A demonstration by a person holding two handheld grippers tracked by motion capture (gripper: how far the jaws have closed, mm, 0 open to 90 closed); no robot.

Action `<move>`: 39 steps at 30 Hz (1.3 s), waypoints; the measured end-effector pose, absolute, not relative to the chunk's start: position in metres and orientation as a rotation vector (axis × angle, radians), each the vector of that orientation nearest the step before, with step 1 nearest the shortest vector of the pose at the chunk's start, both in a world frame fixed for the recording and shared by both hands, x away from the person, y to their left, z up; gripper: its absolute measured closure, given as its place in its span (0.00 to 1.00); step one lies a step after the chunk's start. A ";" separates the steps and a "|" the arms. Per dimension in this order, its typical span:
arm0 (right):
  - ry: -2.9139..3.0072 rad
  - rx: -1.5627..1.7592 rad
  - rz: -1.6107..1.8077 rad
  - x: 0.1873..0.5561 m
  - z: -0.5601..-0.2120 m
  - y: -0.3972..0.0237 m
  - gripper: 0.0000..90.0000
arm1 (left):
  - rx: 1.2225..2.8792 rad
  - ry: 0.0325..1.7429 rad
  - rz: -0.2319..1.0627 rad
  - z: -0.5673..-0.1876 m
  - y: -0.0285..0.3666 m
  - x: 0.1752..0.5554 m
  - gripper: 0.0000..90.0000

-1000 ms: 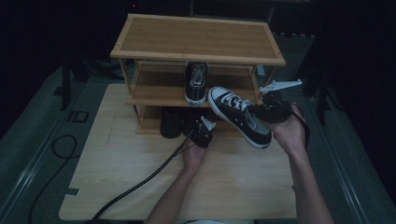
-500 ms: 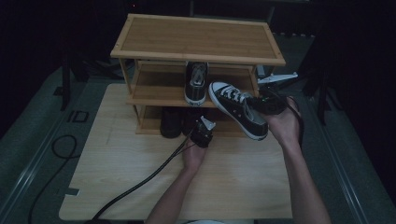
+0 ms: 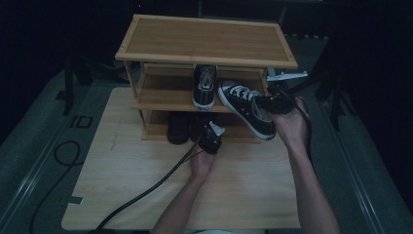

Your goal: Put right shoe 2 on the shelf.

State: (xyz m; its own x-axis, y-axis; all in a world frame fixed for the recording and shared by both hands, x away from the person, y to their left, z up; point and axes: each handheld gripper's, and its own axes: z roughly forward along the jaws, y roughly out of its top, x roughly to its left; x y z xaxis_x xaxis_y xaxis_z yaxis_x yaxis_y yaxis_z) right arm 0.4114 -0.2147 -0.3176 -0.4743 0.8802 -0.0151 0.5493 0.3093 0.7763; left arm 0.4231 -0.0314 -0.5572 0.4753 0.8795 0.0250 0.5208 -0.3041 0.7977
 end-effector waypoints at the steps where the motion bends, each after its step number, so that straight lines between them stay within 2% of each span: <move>1: 2.142 1.268 1.015 0.412 -0.318 -0.215 0.97 | 1.973 1.160 0.608 -0.557 -0.031 0.423 1.00; 29: 1.988 1.420 1.100 0.435 -0.327 -0.191 0.95 | 1.971 1.161 0.608 -0.557 -0.031 0.423 1.00; 39: 2.033 1.418 1.142 0.434 -0.325 -0.199 0.83 | 1.974 1.160 0.608 -0.557 -0.031 0.423 1.00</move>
